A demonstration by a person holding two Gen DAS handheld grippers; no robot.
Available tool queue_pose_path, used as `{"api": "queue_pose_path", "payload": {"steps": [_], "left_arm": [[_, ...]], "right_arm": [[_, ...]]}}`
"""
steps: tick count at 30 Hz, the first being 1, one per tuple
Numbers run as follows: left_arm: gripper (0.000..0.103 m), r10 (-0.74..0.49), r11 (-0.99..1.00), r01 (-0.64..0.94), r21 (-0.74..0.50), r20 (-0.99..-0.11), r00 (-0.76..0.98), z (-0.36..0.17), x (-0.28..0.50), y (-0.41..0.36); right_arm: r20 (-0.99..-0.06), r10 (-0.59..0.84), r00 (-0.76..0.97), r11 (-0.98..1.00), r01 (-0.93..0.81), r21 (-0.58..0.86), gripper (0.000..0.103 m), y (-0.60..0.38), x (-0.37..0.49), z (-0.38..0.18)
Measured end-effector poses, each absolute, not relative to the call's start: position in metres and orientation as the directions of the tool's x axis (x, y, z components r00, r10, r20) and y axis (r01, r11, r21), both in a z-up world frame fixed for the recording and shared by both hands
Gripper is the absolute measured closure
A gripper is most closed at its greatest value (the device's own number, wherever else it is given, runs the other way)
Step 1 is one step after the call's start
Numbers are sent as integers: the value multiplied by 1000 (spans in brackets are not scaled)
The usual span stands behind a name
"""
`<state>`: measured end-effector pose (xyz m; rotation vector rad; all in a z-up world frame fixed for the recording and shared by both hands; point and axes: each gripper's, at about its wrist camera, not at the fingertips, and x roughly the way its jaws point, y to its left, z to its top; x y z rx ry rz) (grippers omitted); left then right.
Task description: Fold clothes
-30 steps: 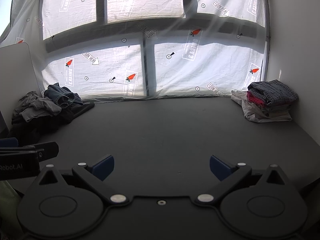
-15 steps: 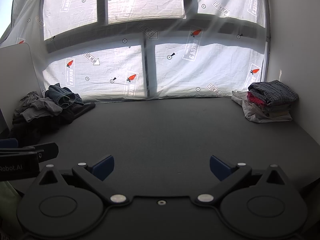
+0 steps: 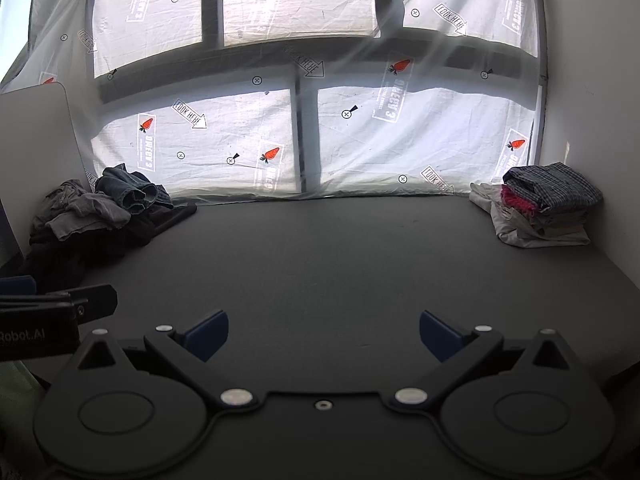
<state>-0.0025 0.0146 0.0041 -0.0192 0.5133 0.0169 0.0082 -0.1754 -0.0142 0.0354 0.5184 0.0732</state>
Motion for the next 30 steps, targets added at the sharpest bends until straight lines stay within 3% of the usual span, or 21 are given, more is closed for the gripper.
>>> {"api": "queue_pose_path", "payload": {"steps": [18,25,30], "left_arm": [[0,-2,1000,-14,-25,-546,838,-17,11,6],[0,-21,998,-13,-59,-543,839,-19,44,-23],[0,35,996,-72,-44,-556,830,-18,87,-41]], "right_arm": [[-530,49,846,998,-27,49,0,-184,11,-31],[-529,5,849,998,25,49,0,-219,42,-39],[-512,25,859,996,20,83,0,-249,90,-46]]}}
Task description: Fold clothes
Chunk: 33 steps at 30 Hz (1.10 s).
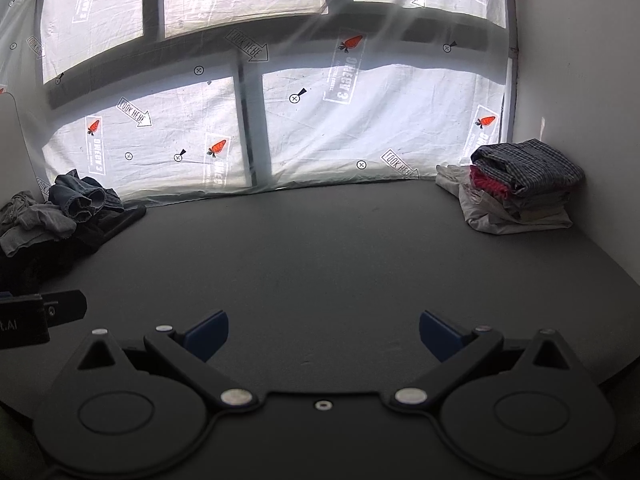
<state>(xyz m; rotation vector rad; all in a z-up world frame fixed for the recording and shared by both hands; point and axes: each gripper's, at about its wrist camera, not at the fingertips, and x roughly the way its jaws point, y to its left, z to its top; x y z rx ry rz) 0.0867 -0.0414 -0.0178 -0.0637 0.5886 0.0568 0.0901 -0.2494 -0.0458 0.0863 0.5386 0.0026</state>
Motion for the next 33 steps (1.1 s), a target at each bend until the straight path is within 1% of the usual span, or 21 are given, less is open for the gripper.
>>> {"api": "queue_pose_path", "payload": {"steps": [6,9,10,13,17,21,27,33], "left_arm": [[0,70,980,-164,-109,-582,810,-1,150,-48],[0,78,976,-187,-113,-618,782,-3,179,-54],[0,91,974,-200,-104,-632,770,-6,186,-56],[0,143,967,-245,-61,-668,730,-15,202,-57],[0,190,951,-309,-31,-729,658,-30,220,-42],[0,198,923,-380,-63,-768,609,-40,241,-9],[0,232,907,-420,-39,-785,574,-50,281,44],[0,237,875,-479,-72,-799,553,-63,329,120]], "right_arm": [[-488,110,866,984,-27,174,0,-282,160,-36],[-471,141,871,978,-49,202,0,-293,184,-44],[-478,155,865,976,-58,211,0,-296,193,-49],[-552,186,812,976,-87,202,0,-298,218,-62],[-587,186,788,980,-108,165,0,-291,243,-75],[-613,200,765,979,-134,153,0,-277,272,-84],[-637,191,747,982,-140,130,0,-238,322,-91],[-639,174,749,981,-185,49,0,-170,383,-92]]}}
